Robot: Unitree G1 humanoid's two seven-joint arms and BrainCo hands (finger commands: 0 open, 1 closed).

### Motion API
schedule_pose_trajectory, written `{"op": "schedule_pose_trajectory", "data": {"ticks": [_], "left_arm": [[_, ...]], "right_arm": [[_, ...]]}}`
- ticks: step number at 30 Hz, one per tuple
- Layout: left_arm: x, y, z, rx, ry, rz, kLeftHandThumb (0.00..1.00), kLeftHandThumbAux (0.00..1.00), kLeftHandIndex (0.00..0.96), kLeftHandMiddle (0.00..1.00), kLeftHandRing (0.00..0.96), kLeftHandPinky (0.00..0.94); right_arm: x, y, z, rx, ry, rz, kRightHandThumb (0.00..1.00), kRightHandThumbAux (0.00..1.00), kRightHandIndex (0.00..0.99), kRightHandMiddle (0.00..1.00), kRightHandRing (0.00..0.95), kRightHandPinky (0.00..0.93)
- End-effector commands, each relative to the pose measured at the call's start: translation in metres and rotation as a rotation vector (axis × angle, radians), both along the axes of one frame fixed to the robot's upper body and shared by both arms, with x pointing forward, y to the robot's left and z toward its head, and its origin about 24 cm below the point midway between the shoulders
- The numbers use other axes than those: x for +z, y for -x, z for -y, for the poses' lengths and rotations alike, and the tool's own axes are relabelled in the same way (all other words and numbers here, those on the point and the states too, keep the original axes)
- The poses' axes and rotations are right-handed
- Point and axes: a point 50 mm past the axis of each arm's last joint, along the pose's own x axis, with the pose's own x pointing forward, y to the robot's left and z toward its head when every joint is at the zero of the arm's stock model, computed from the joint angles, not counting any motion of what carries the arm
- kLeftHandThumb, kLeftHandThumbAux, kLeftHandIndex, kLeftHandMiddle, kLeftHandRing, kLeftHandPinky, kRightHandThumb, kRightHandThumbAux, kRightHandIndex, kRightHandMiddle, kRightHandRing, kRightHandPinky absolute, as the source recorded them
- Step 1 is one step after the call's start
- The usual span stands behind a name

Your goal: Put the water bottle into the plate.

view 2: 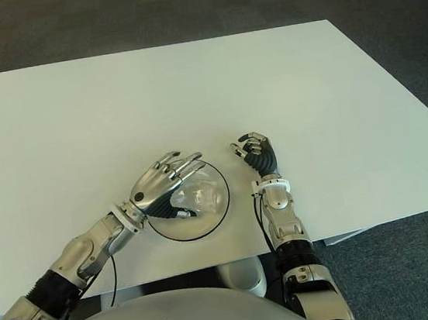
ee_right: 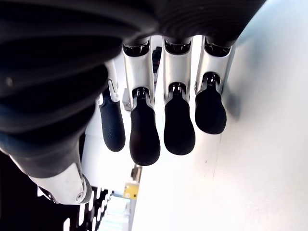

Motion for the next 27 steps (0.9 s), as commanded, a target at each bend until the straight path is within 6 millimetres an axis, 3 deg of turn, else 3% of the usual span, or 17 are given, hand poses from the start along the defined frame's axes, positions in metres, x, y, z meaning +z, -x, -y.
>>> {"op": "schedule_pose_trajectory", "data": {"ticks": [1,27], "left_arm": [[0.0055,-0.0010,-0.0020,0.018,0.007,0.068,0.129,0.453,0.000,0.000,0.000,0.000],[0.0101,0.0010,-0.0032,0.040,0.087,0.167,0.211,0.320,0.000,0.000,0.000,0.000]], "right_arm": [[-0.0124,0.0075,0.0015,-0.013,-0.009,-0.070,0.709,0.727,0.438,0.727,0.713,0.701],[-0.0116,0.0071,0.0017,-0.014,0.007,-0.059,0.708,0.727,0.438,0.732,0.719,0.710]]}}
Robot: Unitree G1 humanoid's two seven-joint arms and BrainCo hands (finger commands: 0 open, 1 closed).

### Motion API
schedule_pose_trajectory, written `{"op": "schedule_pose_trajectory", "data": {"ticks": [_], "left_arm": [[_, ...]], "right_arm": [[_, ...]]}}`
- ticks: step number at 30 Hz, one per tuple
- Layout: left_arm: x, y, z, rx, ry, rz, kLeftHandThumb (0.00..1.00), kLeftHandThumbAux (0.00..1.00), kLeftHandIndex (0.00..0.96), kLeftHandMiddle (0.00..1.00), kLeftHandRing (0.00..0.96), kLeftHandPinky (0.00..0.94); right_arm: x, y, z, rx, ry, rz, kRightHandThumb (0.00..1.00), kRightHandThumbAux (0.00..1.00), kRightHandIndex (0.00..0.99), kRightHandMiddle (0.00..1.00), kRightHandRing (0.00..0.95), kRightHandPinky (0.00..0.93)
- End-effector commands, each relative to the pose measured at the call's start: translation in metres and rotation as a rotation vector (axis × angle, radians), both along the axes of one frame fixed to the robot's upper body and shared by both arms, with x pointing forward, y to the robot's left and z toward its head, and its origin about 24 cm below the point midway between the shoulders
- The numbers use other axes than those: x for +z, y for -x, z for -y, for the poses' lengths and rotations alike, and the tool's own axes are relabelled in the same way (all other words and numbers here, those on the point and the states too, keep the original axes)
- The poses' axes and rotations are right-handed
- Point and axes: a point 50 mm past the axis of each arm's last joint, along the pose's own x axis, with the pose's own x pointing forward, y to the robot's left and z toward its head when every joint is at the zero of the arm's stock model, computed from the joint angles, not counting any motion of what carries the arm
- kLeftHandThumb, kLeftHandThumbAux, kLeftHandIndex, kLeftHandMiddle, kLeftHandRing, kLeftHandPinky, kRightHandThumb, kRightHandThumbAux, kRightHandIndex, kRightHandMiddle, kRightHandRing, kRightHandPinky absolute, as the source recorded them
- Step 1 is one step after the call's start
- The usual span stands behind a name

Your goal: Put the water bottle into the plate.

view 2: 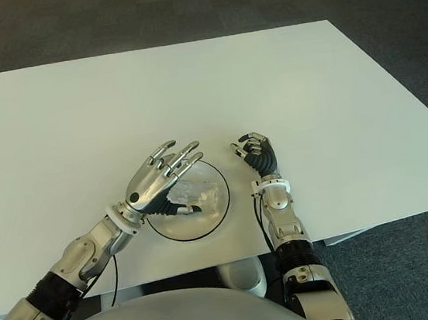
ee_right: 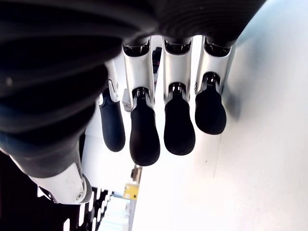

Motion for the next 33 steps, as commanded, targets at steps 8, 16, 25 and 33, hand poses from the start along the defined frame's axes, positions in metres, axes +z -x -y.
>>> {"op": "schedule_pose_trajectory", "data": {"ticks": [8,16,25,33], "left_arm": [[0.0015,-0.0005,-0.0025,0.015,0.005,0.013,0.205,0.319,0.000,0.000,0.000,0.000],[0.0015,-0.0009,-0.0024,0.014,0.012,0.013,0.205,0.319,0.000,0.000,0.000,0.000],[0.0023,-0.0011,-0.0024,0.023,0.029,0.018,0.214,0.320,0.000,0.000,0.000,0.000],[0.0027,-0.0012,-0.0053,0.050,0.078,-0.001,0.206,0.321,0.000,0.000,0.000,0.000]], "right_arm": [[-0.0120,0.0067,0.0021,-0.013,0.007,-0.065,0.709,0.727,0.439,0.735,0.720,0.705],[-0.0121,0.0063,0.0026,-0.012,0.004,-0.066,0.709,0.727,0.439,0.740,0.725,0.715],[-0.0117,0.0059,0.0030,-0.009,0.002,-0.059,0.708,0.727,0.439,0.737,0.721,0.704],[-0.0113,0.0056,0.0033,-0.007,0.000,-0.056,0.708,0.727,0.439,0.745,0.730,0.709]]}}
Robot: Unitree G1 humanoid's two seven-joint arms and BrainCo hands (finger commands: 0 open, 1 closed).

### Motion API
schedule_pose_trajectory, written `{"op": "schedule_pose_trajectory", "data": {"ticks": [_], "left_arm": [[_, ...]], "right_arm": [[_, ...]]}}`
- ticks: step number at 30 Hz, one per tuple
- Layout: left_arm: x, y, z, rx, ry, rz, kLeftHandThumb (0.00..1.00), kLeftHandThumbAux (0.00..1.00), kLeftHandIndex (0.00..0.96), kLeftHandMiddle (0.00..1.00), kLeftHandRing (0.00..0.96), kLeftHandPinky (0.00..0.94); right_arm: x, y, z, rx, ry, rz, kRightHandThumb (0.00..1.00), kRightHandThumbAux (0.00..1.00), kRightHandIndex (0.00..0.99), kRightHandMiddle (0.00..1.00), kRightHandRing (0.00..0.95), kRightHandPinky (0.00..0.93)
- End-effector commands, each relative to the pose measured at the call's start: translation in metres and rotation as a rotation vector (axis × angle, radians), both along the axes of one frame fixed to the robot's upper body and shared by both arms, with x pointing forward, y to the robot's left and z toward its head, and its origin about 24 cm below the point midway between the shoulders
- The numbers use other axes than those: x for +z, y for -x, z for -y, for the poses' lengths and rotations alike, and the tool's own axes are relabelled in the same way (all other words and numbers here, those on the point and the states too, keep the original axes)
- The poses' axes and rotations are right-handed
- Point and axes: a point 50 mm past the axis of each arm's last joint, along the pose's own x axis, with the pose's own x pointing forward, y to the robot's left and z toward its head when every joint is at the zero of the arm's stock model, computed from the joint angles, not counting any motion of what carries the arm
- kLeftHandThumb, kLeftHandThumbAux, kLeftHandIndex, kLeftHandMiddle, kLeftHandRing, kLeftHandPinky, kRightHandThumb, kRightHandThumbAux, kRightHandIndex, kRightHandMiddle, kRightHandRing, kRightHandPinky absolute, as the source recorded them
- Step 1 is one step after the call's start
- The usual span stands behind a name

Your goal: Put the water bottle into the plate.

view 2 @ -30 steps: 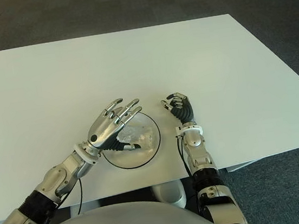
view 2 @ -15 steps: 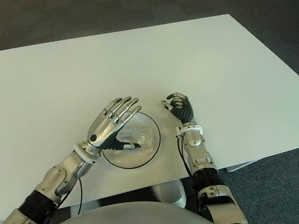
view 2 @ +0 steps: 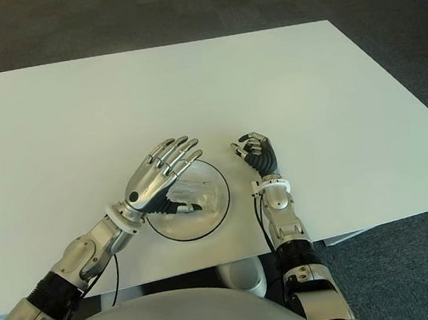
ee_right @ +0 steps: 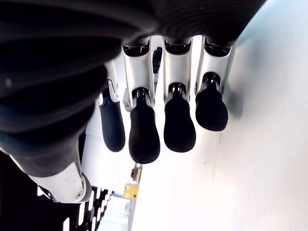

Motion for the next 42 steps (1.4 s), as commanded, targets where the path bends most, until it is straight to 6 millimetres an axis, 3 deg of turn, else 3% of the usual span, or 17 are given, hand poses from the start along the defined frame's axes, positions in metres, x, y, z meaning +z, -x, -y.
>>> {"op": "schedule_pose_trajectory", "data": {"ticks": [1,9,16,22,29,42], "left_arm": [[0.000,0.000,-0.005,0.042,0.051,-0.025,0.202,0.322,0.000,0.000,0.000,0.000],[-0.002,-0.003,-0.028,0.138,0.274,-0.173,0.157,0.340,0.000,0.000,0.000,0.000],[0.004,-0.002,-0.046,0.215,0.589,-0.254,0.108,0.353,0.000,0.000,0.000,0.000],[-0.006,-0.006,-0.068,0.320,0.702,-0.259,0.073,0.372,0.000,0.000,0.000,0.000],[-0.011,-0.006,-0.081,0.415,0.823,-0.286,0.041,0.412,0.000,0.000,0.000,0.000],[-0.033,0.014,-0.103,0.598,1.051,-0.426,0.000,0.494,0.000,0.000,0.000,0.000]], "right_arm": [[-0.011,0.006,0.003,-0.009,-0.004,-0.060,0.708,0.727,0.439,0.745,0.730,0.708],[-0.010,0.005,0.003,-0.010,-0.002,-0.061,0.708,0.727,0.439,0.746,0.730,0.708],[-0.009,0.005,0.003,-0.009,0.003,-0.054,0.708,0.727,0.439,0.744,0.728,0.712],[-0.009,0.005,0.003,-0.008,0.005,-0.056,0.708,0.727,0.439,0.745,0.729,0.710],[-0.009,0.005,0.003,-0.005,0.002,-0.051,0.708,0.727,0.439,0.747,0.733,0.724],[-0.008,0.005,0.003,0.001,0.005,-0.040,0.708,0.726,0.439,0.751,0.737,0.720]]}}
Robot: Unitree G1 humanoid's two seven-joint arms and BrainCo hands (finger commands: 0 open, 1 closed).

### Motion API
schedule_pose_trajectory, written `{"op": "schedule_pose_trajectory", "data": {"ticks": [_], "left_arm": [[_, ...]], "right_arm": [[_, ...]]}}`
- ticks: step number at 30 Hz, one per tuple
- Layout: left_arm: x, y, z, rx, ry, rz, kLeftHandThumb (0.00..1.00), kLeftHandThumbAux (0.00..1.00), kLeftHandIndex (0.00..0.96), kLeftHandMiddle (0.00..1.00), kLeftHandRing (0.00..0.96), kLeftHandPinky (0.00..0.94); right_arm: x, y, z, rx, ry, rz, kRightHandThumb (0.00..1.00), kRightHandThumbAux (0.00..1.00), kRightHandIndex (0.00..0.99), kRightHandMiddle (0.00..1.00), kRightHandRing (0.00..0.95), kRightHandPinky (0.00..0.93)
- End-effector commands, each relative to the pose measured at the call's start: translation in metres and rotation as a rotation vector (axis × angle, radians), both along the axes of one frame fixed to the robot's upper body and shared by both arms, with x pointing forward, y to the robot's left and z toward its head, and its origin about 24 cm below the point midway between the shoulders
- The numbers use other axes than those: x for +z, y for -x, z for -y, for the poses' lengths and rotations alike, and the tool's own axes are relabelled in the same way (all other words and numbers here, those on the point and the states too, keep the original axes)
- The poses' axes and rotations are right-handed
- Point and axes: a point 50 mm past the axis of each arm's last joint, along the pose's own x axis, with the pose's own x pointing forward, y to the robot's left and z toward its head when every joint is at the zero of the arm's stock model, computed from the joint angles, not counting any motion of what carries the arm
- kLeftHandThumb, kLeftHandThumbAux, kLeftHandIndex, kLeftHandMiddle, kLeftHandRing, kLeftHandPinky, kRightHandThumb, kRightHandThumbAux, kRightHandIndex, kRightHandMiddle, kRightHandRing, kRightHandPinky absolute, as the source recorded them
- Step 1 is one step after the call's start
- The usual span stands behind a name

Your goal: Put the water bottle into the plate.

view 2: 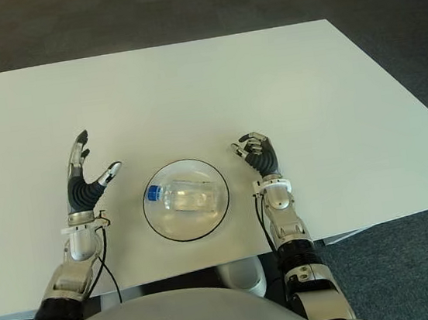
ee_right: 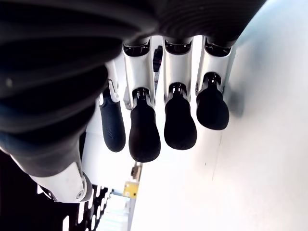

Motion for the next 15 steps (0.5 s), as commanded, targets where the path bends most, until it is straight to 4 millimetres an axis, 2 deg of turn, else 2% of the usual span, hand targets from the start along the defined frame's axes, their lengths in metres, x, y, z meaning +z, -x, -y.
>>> {"op": "schedule_pose_trajectory", "data": {"ticks": [1,9,15], "left_arm": [[-0.008,0.006,-0.004,0.035,0.063,-0.052,0.000,0.494,0.000,0.000,0.000,0.000],[-0.009,0.003,-0.013,0.061,0.134,-0.053,0.000,0.502,0.000,0.000,0.000,0.000],[-0.021,-0.001,-0.027,0.095,0.256,-0.080,0.000,0.540,0.000,0.000,0.000,0.000]], "right_arm": [[-0.009,0.005,0.001,-0.003,-0.006,-0.044,0.708,0.726,0.439,0.751,0.738,0.720],[-0.008,0.005,0.001,0.000,-0.007,-0.041,0.708,0.726,0.439,0.759,0.747,0.746],[-0.008,0.005,0.001,0.002,-0.012,-0.042,0.708,0.727,0.439,0.748,0.736,0.725]]}}
